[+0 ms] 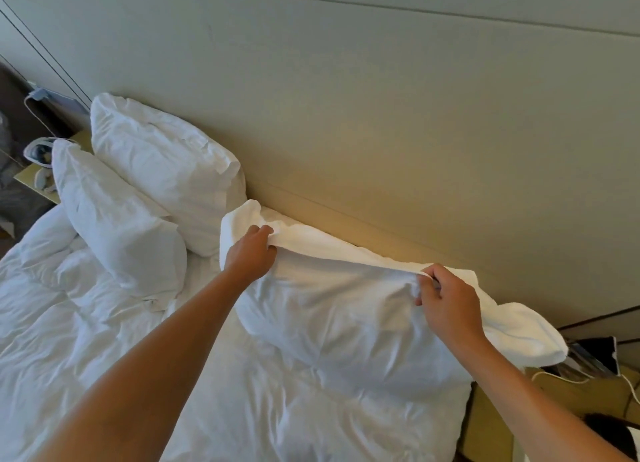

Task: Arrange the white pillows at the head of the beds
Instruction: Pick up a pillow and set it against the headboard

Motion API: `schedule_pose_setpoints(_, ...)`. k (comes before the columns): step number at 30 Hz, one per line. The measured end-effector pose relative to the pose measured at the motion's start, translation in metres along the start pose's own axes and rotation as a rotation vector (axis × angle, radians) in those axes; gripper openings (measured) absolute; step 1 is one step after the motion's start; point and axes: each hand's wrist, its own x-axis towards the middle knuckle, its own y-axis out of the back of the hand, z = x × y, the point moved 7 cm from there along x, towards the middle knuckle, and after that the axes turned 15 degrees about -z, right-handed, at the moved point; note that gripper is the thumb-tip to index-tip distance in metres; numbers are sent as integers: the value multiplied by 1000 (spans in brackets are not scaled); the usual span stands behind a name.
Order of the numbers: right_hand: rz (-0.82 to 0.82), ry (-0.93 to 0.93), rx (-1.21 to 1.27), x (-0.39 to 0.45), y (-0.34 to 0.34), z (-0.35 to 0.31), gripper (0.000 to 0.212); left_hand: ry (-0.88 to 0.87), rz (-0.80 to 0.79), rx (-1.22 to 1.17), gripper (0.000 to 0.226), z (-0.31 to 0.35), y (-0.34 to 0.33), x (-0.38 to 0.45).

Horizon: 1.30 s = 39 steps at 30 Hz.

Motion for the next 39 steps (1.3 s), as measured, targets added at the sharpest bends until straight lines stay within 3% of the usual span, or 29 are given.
schedule_pose_setpoints(7, 65, 44, -5, -14, -5, -1, 24, 78, -39, 144, 31, -36, 7, 7)
schedule_pose_setpoints(14, 105, 78, 9, -19, -8, -13, 25, 49, 292, 188, 33, -47, 76, -7)
schedule_pose_setpoints(17, 123, 71, 34, -20, -13, -18, 27, 86, 340, 188, 31, -56, 79, -22)
schedule_pose_setpoints(24, 116, 63, -12, -26, -10, -20, 24, 6, 277, 14, 33, -69, 52, -40)
schedule_pose_setpoints(28, 110, 74, -113, -29, -10, -26, 4, -70, 232, -116, 37, -69, 46, -45)
schedule_pose_setpoints(33, 114, 76, -164, -28, -11, -24, 16, -104, 88, -183, 44, -66, 30, -42)
schedule_pose_setpoints(39, 65, 74, -81, -32, -9, -16, 18, -154, -86, -9, 44, -48, 10, -37)
